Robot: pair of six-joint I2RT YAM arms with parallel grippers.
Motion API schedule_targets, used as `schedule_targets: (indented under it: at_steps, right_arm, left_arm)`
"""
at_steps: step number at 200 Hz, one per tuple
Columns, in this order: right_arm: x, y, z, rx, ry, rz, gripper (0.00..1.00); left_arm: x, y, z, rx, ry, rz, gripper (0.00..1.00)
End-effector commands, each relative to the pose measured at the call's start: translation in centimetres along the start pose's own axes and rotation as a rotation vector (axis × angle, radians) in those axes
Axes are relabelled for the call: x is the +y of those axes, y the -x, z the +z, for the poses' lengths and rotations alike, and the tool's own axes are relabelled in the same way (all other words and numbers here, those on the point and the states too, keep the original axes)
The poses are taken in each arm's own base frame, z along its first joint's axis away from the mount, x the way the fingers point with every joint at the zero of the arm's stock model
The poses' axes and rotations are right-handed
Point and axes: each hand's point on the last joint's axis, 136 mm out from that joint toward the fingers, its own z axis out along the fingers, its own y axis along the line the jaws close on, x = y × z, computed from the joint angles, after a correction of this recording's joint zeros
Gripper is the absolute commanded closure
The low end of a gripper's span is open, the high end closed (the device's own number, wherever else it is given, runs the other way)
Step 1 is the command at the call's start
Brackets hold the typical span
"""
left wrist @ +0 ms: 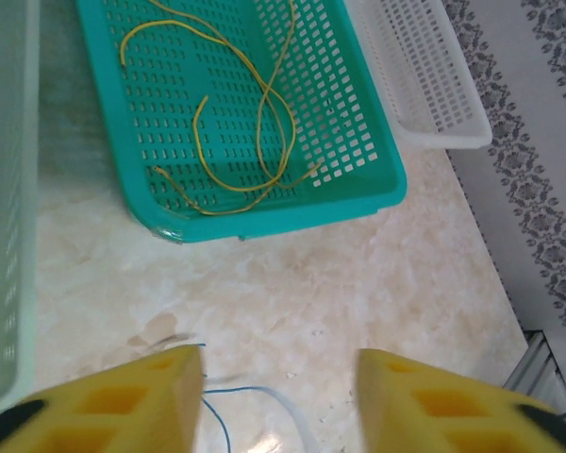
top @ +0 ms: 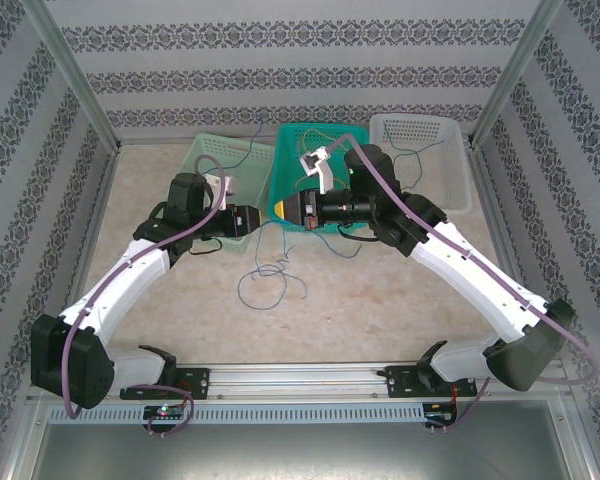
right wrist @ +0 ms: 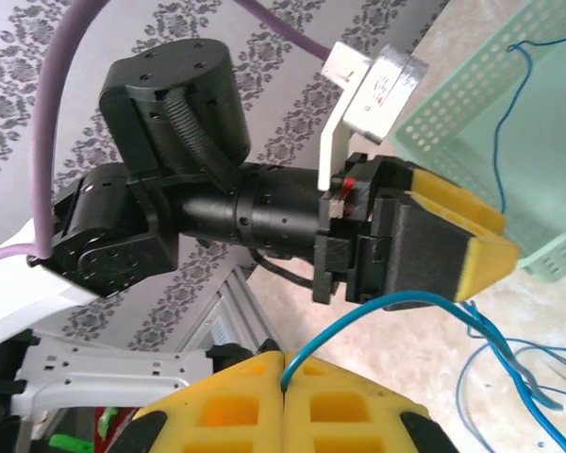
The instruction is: Untangle the cables
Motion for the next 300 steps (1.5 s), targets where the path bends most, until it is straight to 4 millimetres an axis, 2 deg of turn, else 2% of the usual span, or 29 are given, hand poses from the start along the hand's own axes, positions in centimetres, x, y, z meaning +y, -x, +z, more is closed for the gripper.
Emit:
schedule_targets:
  at_steps: [1,17,29,38,53,64,83,104,155,193,226,243,274,287,300]
  right_arm:
    - [-0.7,1.4,-1.1,-0.079,-0.079,-0.054,1.00]
    - [-1.1,2.1,-1.4,-0.127,-0.092,-0.059,1.00]
    - [-1.1,2.7,-1.8,-0.166,-0.093,-0.068,1.00]
    - [-1.0,3.0,-2.0,-0.178,-0.089,-0.067,1.00]
    - [-1.1,2.8,-1.9,-0.162,-0.080,-0.062,1.00]
    - [-1.5,2.5,-1.7,-0.153,-0.086,-0.055,1.00]
    - [-2.5,2.2,-1.6,-0.154,-0.117,-0.043,1.00]
    - [-3.8,2.0,-1.7,-0.162,-0.145,-0.020,1.00]
    - [-5.1,2.8,-2.3,-0.213,-0.178,0.015,1.00]
    - [-4.7,3.3,-2.5,-0.236,-0.153,0.034,1.00]
    - [-4.4,3.7,-2.6,-0.253,-0.134,0.044,1.00]
    - [-3.8,3.9,-2.6,-0.256,-0.108,0.046,1.00]
    - [-3.0,4.0,-3.0,-0.261,-0.080,0.043,1.00]
    - [-2.6,3.9,-3.2,-0.260,-0.068,0.040,1.00]
    - [-2.3,3.9,-3.5,-0.259,-0.061,0.036,1.00]
  left_arm:
    - [-1.4,0.5,-0.4,-0.032,-0.052,0.024,0.59]
    - [-1.4,0.3,-0.4,-0.030,-0.051,0.022,0.63]
    - [-1.2,0.3,-0.4,-0.034,-0.045,0.018,0.60]
    - [-1.1,0.2,-0.3,-0.036,-0.047,0.011,0.46]
    - [-1.1,0.1,0.0,-0.044,-0.061,0.002,0.38]
    - [-1.3,0.0,0.2,-0.051,-0.090,-0.005,0.26]
    - [-1.9,0.1,0.1,-0.088,-0.142,-0.018,0.20]
    - [-2.4,0.2,-0.5,-0.134,-0.179,-0.017,0.19]
    - [-1.5,-1.1,-2.1,-0.164,-0.114,-0.001,0.16]
    - [-4.8,-1.3,-2.8,-0.175,-0.278,0.091,0.16]
    - [-6.3,-2.8,-1.5,-0.112,-0.316,0.176,0.16]
    - [-5.8,-3.2,-0.6,-0.090,-0.269,0.188,0.16]
    - [-4.2,-2.2,0.4,-0.114,-0.157,0.209,0.15]
    - [-3.0,-1.6,0.5,-0.126,-0.076,0.213,0.15]
    - [-2.8,-1.1,0.2,-0.149,-0.042,0.235,0.17]
